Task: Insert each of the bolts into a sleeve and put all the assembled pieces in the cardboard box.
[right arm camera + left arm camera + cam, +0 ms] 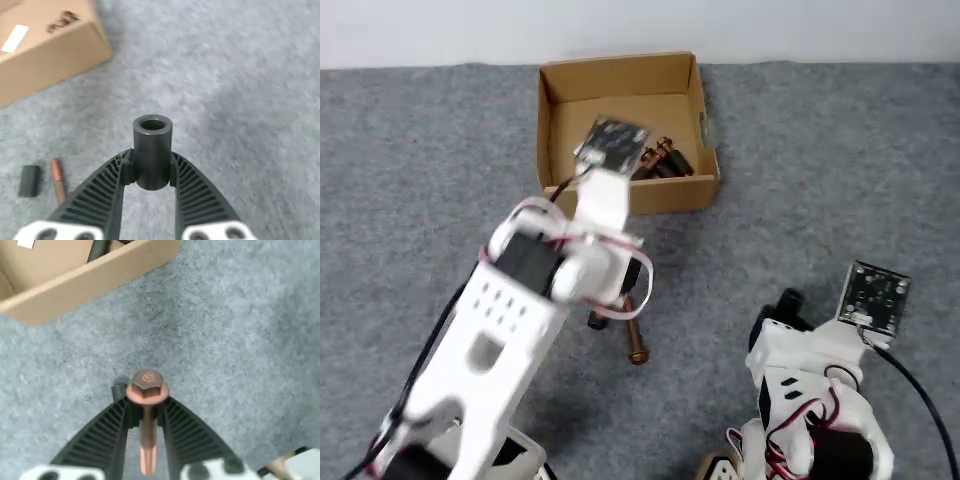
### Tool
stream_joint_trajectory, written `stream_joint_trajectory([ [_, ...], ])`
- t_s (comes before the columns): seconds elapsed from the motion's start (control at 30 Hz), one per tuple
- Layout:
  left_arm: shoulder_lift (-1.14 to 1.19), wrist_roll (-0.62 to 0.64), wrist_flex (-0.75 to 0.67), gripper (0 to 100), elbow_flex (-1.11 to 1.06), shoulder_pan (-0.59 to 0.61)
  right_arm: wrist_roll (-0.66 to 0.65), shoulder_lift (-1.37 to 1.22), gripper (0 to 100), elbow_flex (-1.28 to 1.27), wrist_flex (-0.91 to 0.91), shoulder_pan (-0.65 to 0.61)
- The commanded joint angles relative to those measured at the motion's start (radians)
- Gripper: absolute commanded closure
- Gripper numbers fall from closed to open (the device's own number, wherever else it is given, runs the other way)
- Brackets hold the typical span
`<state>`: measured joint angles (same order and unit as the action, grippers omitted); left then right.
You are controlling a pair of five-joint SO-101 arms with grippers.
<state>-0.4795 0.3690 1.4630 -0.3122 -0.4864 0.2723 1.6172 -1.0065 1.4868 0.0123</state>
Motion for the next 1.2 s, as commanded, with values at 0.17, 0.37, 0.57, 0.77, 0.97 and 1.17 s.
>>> stream_joint_trajectory([
  [0.17,-0.414,0.135,-0.319,100,-0.378,0.032,0.035,0.005,99.1,-0.014,-0.140,-0.114],
  [0.37,-0.605,0.153,-0.396,100,-0.503,0.118,0.048,0.005,99.1,-0.072,-0.154,-0.259],
  [0.57,-0.760,0.150,-0.483,99,-0.624,0.120,0.048,0.005,99.0,-0.100,-0.225,-0.444],
  [0.77,-0.918,0.153,-0.603,99,-0.694,0.118,0.040,0.005,99.0,-0.144,-0.309,-0.628],
  [0.97,-1.085,0.155,-0.638,99,-0.740,0.118,-0.052,0.005,99.0,-0.175,-0.380,-0.739],
  [1.17,-1.180,0.203,-0.635,99,-0.803,0.114,-0.195,0.004,99.0,-0.183,-0.407,-0.792],
])
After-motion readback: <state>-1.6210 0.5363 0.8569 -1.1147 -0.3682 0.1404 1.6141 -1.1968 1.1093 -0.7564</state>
